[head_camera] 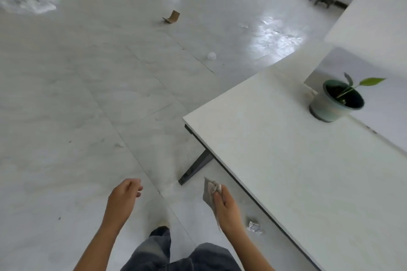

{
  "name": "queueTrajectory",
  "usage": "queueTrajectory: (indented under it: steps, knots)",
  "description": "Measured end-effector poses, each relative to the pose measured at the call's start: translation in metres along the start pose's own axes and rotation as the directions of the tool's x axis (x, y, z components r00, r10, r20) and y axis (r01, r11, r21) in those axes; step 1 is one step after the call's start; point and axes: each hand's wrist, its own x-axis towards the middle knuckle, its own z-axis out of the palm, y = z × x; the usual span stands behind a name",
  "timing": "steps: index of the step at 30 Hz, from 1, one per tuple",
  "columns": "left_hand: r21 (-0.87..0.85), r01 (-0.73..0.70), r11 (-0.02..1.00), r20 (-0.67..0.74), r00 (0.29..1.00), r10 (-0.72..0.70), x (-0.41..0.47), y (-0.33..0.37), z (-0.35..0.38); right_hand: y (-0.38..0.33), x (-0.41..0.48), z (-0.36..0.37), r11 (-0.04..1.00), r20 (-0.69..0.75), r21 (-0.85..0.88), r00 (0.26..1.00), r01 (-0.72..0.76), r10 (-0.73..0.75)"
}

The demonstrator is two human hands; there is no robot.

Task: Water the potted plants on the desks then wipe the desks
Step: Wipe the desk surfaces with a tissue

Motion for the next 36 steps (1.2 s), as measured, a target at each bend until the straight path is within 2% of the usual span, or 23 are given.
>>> queueTrajectory:
  steps: [5, 9, 11, 15, 18, 20, 21, 23, 24, 25, 26, 27, 28, 29, 30, 32, 34, 36]
  knots:
    - [0.113, -0.011, 0.994, 0.236, 0.972, -0.016, 0.048, 0.025, 0.033, -0.012, 0.007, -0.008, 0.985, -0.183, 0.097, 0.971, -0.14, 0.156]
    - [0.19, -0.018, 0.982, 0.426, 0.902, -0.066, 0.048, 0.032, 0.068, -0.001, 0.005, -0.025, 0.943, -0.242, 0.218, 0.922, -0.251, 0.301]
    - [0.217, -0.049, 0.975, 0.457, 0.888, -0.057, 0.058, 0.047, 0.083, 0.001, 0.014, -0.04, 0.907, -0.258, 0.322, 0.897, -0.269, 0.358]
    - [0.185, -0.178, 0.967, 0.445, 0.892, 0.079, 0.094, 0.106, 0.125, 0.001, 0.044, -0.08, 0.781, -0.283, 0.593, 0.859, -0.194, 0.428]
    - [0.193, -0.334, 0.923, 0.497, 0.844, 0.201, 0.113, 0.146, 0.172, 0.001, 0.07, -0.125, 0.67, -0.298, 0.736, 0.84, -0.101, 0.454]
    - [0.253, -0.461, 0.851, 0.502, 0.814, 0.292, 0.124, 0.162, 0.206, 0.001, 0.088, -0.164, 0.634, -0.356, 0.773, 0.812, -0.022, 0.463]
    - [0.294, -0.513, 0.806, 0.487, 0.807, 0.335, 0.129, 0.169, 0.222, 0.002, 0.098, -0.182, 0.66, -0.403, 0.751, 0.803, 0.015, 0.44]
    - [0.373, -0.565, 0.736, 0.448, 0.804, 0.39, 0.138, 0.179, 0.25, 0.011, 0.118, -0.21, 0.814, -0.525, 0.575, 0.8, 0.081, 0.29]
    - [0.402, -0.578, 0.711, 0.444, 0.802, 0.401, 0.142, 0.183, 0.262, 0.019, 0.128, -0.218, 0.917, -0.587, 0.383, 0.796, 0.113, 0.147]
    - [0.422, -0.592, 0.687, 0.447, 0.795, 0.41, 0.145, 0.185, 0.272, 0.028, 0.137, -0.224, 0.986, -0.602, 0.103, 0.797, 0.133, -0.045]
    - [0.438, -0.6, 0.669, 0.451, 0.791, 0.414, 0.147, 0.188, 0.28, 0.038, 0.146, -0.225, 0.977, -0.513, -0.18, 0.836, 0.114, -0.192]
    - [0.451, -0.606, 0.655, 0.451, 0.788, 0.418, 0.149, 0.189, 0.287, 0.05, 0.157, -0.219, 0.885, -0.374, -0.45, 0.875, 0.118, -0.307]
    - [0.463, -0.608, 0.645, 0.444, 0.789, 0.424, 0.151, 0.189, 0.291, 0.059, 0.167, -0.208, 0.762, -0.203, -0.63, 0.916, 0.148, -0.346]
    - [0.476, -0.607, 0.637, 0.438, 0.791, 0.427, 0.153, 0.188, 0.294, 0.065, 0.175, -0.193, 0.653, -0.039, -0.729, 0.938, 0.208, -0.343]
    - [0.489, -0.607, 0.626, 0.437, 0.792, 0.426, 0.156, 0.188, 0.295, 0.063, 0.182, -0.177, 0.572, 0.08, -0.776, 0.942, 0.264, -0.325]
    - [0.507, -0.613, 0.606, 0.439, 0.789, 0.431, 0.163, 0.189, 0.298, 0.051, 0.201, -0.155, 0.545, 0.187, -0.775, 0.94, 0.319, -0.284]
    - [0.52, -0.625, 0.582, 0.442, 0.78, 0.442, 0.173, 0.194, 0.302, 0.037, 0.233, -0.154, 0.591, 0.165, -0.747, 0.946, 0.305, -0.28]
    - [0.531, -0.639, 0.556, 0.447, 0.769, 0.457, 0.18, 0.201, 0.308, 0.026, 0.264, -0.17, 0.65, 0.084, -0.735, 0.977, 0.194, -0.196]
